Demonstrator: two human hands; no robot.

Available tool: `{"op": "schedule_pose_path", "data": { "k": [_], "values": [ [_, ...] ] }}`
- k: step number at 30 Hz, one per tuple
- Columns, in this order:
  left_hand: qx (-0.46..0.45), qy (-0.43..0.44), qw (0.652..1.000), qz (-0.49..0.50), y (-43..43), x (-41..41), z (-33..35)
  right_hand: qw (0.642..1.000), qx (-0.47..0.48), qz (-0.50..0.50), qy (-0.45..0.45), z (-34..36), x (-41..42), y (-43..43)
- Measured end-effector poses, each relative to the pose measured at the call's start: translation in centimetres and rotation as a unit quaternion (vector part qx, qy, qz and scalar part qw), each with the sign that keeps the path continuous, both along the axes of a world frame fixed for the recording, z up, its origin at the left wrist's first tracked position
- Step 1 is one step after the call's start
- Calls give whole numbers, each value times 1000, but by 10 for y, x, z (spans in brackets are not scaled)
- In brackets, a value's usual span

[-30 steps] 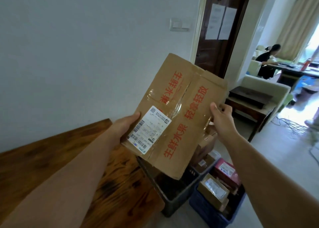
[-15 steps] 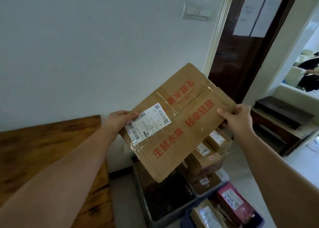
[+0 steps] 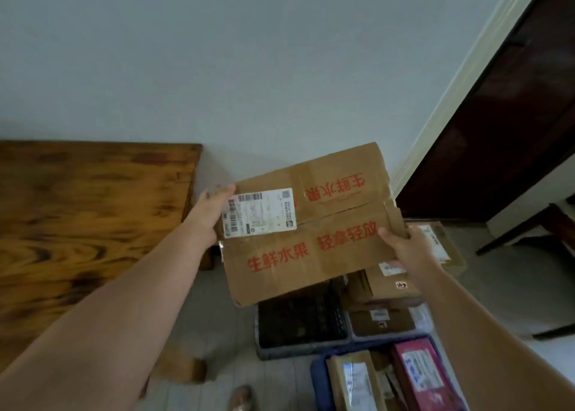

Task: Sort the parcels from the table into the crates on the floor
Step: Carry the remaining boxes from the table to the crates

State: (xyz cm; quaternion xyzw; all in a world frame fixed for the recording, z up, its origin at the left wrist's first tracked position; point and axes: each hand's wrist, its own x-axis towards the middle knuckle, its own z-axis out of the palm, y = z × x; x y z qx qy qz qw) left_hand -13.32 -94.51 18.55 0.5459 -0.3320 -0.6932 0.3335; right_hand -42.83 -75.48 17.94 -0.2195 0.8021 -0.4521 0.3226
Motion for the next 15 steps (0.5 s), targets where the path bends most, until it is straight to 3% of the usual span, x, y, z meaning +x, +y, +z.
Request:
{"op": "schedule_pose_path", "data": {
  "k": [4, 11, 15],
  "values": [
    [-12, -67, 997, 42, -6, 1, -37, 999, 26, -9, 42, -37, 11, -6],
    [52, -112, 992, 27, -9, 4, -99, 993, 100, -4, -66, -85, 23, -8],
    [82, -138, 987, 19, -20, 0, -140, 988, 143, -1, -67, -132, 29, -11]
  ]
}}
